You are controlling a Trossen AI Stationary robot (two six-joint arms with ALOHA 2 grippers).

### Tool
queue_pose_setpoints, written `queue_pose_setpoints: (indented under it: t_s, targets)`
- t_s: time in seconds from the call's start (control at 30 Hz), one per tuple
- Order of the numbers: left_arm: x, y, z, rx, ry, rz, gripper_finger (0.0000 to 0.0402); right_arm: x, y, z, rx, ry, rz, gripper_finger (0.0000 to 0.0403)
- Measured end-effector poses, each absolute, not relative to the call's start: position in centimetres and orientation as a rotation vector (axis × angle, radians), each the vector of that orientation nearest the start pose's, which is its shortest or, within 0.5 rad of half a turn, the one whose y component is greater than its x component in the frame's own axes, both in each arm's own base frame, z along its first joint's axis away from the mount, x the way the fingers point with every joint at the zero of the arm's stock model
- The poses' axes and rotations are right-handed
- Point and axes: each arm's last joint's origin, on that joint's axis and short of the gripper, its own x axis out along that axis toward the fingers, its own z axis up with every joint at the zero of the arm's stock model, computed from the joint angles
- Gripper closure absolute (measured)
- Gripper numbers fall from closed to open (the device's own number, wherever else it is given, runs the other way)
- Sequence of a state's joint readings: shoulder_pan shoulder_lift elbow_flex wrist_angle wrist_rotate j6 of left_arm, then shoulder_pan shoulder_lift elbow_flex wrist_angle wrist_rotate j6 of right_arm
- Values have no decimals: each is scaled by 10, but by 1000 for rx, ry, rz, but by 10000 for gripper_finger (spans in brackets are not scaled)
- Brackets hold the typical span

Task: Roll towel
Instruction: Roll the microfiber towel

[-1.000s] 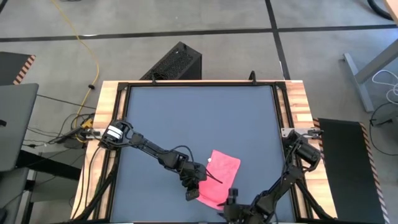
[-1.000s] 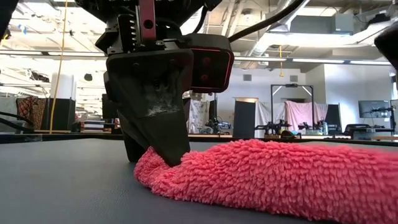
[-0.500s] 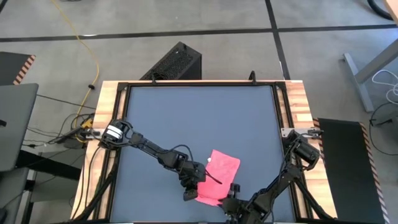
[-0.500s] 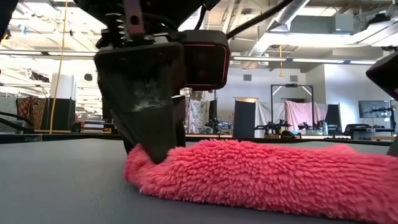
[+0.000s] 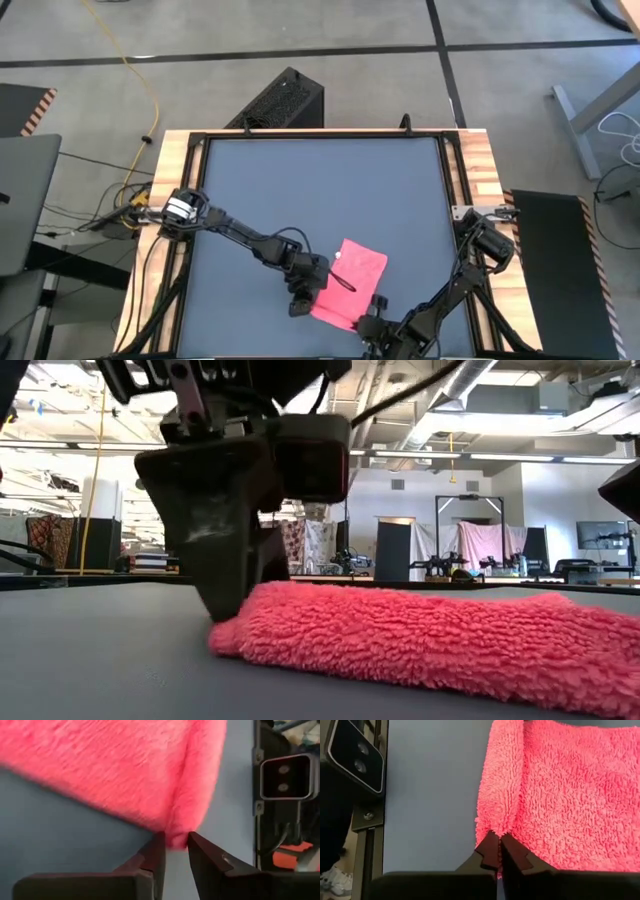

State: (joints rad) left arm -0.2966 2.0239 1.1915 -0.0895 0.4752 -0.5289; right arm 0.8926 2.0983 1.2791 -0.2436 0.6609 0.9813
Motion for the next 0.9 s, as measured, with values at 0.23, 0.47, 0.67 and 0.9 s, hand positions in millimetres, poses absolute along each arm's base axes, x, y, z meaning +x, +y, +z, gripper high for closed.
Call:
queue_pose_setpoints:
  t_s: [0.23,0.47,0.67,0.9]
  targets:
    - [376,-128,124,-567,1170,-498,321,267,308,114,199,757,-181,384]
    - [365,-124,140,-516,1217,-457,320,267,308,114,210,756,-185,383]
    - [353,-121,183,-407,1116,-388,320,267,308,114,211,756,-185,383]
    - [330,-134,222,-203,972,-281,320,267,308,113,251,752,-201,383]
